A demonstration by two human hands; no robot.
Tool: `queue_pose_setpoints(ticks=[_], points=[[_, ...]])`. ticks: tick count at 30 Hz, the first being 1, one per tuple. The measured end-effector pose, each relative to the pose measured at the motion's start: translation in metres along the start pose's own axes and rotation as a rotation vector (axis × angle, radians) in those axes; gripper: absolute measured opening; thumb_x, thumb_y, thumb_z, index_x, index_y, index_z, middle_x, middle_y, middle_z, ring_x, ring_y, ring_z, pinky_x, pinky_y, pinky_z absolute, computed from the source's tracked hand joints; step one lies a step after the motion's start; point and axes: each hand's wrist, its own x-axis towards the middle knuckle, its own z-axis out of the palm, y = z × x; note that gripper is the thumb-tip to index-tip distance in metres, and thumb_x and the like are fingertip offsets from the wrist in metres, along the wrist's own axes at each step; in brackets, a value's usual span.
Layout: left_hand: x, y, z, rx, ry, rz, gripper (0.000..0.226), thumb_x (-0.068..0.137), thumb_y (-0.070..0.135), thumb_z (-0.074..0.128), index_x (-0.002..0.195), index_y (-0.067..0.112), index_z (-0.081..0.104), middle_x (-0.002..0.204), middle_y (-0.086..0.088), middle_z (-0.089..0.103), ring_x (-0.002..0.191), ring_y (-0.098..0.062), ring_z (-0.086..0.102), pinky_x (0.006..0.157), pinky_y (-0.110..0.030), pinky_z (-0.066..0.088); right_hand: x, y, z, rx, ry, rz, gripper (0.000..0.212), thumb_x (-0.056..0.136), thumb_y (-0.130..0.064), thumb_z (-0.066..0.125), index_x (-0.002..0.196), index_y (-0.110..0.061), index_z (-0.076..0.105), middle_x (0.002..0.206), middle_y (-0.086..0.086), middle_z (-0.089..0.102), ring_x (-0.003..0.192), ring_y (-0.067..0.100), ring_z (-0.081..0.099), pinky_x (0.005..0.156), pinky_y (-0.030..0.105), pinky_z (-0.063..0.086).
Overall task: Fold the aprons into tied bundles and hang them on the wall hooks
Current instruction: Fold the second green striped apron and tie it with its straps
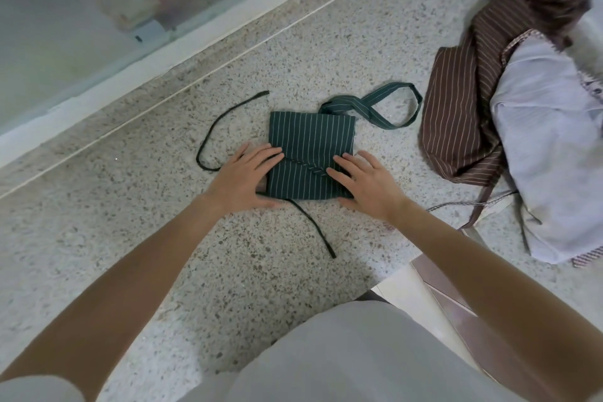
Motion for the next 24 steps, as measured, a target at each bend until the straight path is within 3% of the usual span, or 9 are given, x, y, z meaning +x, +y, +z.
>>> queue_pose_setpoints(ticks=[2,4,6,9,11,14,19,22,24], points=[[-0.001,-0.001,-0.002,-0.087,-0.004,-0.002,0.105,0.068,0.085,0.032,0.148,0.018,0.021,0.154,0.002,0.023,0.142,-0.015,0.015,0.117,-0.035,-0.002,0.005,0.006,-0.006,0.049,0.043,-0.017,0.051,0.092,-0.049,0.037,0.124,-0.017,0.059,0.127,0.009,0.061,0.115,0.023,0.059,0.109,0.043,0.03],[0.001,0.003,-0.006,-0.233,0.035,-0.073,0.093,0.072,0.074,0.05,0.144,0.018,0.03,0.15,0.001,0.032,0.137,-0.016,0.027,0.117,-0.038,0.012,0.013,0.012,-0.018,0.248,0.032,0.088,0.052,0.093,-0.046,0.026,0.116,-0.014,0.061,0.102,0.01,0.071,0.09,0.022,0.068,0.104,0.042,0.041],[0.004,0.01,-0.01,-0.419,0.129,-0.212,0.075,0.079,0.058,0.06,0.138,0.016,0.042,0.138,-0.002,0.047,0.124,-0.017,0.045,0.107,-0.039,0.035,0.027,0.019,-0.032,0.479,-0.011,0.282,0.046,0.096,-0.045,0.025,0.111,-0.011,0.053,0.072,0.008,0.065,0.064,0.025,0.062,0.077,0.041,0.053],[0.019,0.018,-0.018,-0.624,0.312,-0.428,0.048,0.087,0.047,0.058,0.121,0.013,0.058,0.112,-0.002,0.065,0.098,-0.015,0.061,0.083,-0.029,0.05,0.048,0.028,-0.04,0.534,0.021,0.457,0.034,0.1,-0.036,0.033,0.114,-0.008,0.047,0.066,0.005,0.053,0.059,0.028,0.055,0.055,0.032,0.038],[0.031,0.021,-0.019,-0.668,0.366,-0.569,0.038,0.088,0.046,0.057,0.107,0.014,0.064,0.097,0.001,0.069,0.085,-0.013,0.063,0.073,-0.024,0.05,0.061,0.032,-0.039,0.54,0.07,0.548,0.035,0.1,-0.038,0.036,0.117,-0.008,0.046,0.067,0.005,0.053,0.059,0.028,0.054,0.052,0.033,0.035],[0.043,0.021,-0.016,-0.687,0.374,-0.726,0.036,0.089,0.046,0.056,0.101,0.014,0.066,0.087,0.004,0.066,0.081,-0.013,0.062,0.073,-0.028,0.051,0.077,0.037,-0.032,0.546,0.068,0.701,0.04,0.096,-0.046,0.042,0.117,-0.011,0.043,0.073,0.008,0.059,0.063,0.028,0.057,0.053,0.035,0.043],[0.048,0.021,-0.016,-0.663,0.355,-0.804,0.033,0.089,0.044,0.055,0.1,0.014,0.065,0.084,0.005,0.064,0.076,-0.01,0.056,0.067,-0.025,0.044,0.083,0.04,-0.033,0.495,-0.071,0.772,0.04,0.091,-0.055,0.047,0.111,-0.021,0.058,0.079,0.004,0.061,0.07,0.023,0.058,0.056,0.03,0.043],[0.039,0.018,-0.017,-0.52,0.392,-0.797,0.024,0.088,0.041,0.056,0.097,0.019,0.061,0.087,0.006,0.062,0.083,-0.013,0.056,0.082,-0.033,0.045,0.066,0.019,-0.034,0.484,-0.156,0.679,0.035,0.092,-0.052,0.047,0.085,-0.02,0.058,0.071,-0.003,0.057,0.06,0.016,0.055,0.052,0.025,0.042],[0.024,0.022,-0.017,-0.372,0.541,-0.754,0.021,0.087,0.033,0.058,0.101,0.018,0.056,0.099,0.003,0.06,0.099,-0.019,0.054,0.093,-0.034,0.038,0.051,-0.008,-0.029,0.507,-0.199,0.629,0.04,0.093,-0.05,0.046,0.073,-0.018,0.056,0.06,-0.004,0.054,0.055,0.015,0.056,0.051,0.023,0.046]])
